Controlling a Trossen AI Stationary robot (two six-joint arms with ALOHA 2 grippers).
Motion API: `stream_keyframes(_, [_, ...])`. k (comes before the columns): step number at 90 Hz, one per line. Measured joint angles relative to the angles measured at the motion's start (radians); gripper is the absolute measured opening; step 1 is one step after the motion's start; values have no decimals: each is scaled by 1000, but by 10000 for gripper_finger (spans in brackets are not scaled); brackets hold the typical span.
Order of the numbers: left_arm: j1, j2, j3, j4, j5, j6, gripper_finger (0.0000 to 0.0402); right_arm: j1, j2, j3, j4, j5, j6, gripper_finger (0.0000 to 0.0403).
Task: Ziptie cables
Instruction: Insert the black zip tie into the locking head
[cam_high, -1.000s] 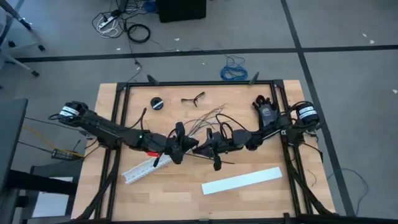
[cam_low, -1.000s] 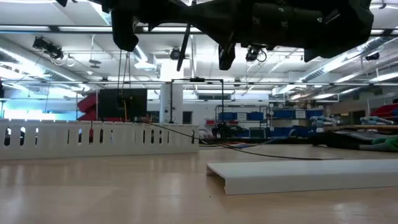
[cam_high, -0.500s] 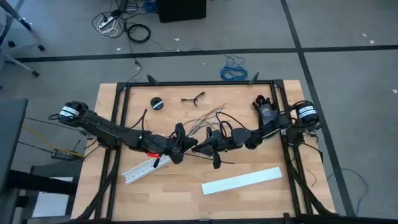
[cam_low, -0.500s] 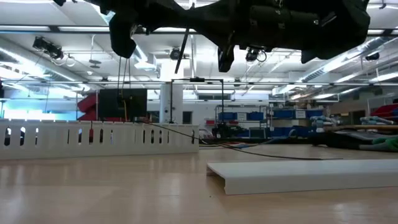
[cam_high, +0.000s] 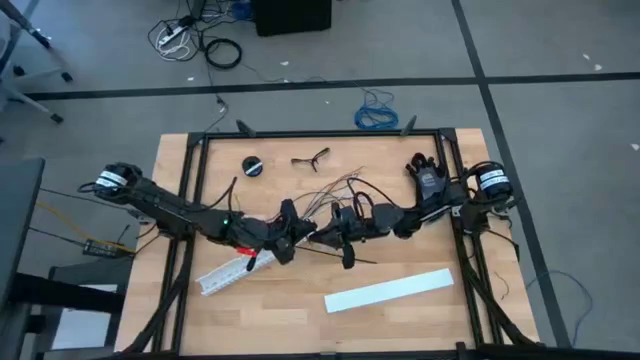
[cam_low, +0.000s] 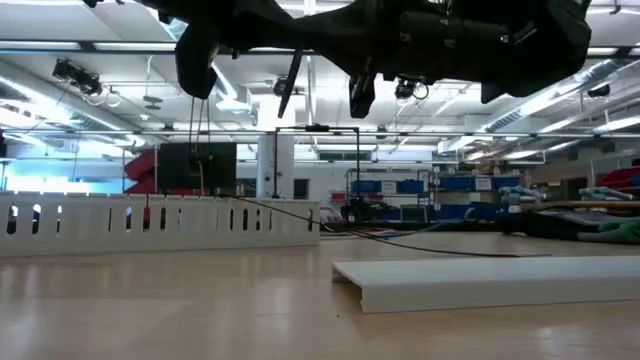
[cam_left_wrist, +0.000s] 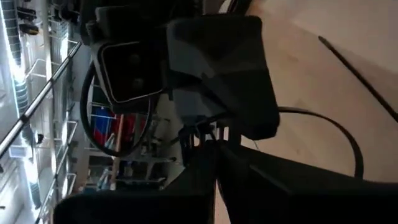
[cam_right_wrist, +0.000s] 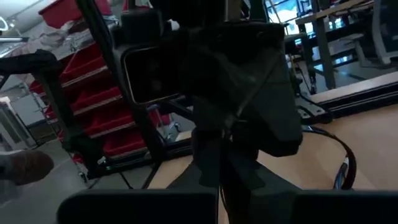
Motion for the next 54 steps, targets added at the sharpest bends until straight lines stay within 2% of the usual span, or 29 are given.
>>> stream_keyframes(20, [0, 0, 0, 0, -54, 28, 0, -1, 0, 0, 0, 6, 27, 0])
stream_keyframes(54, [-6, 0, 0, -3, -55, 18, 0, -4, 0, 0, -10, 6, 14, 3])
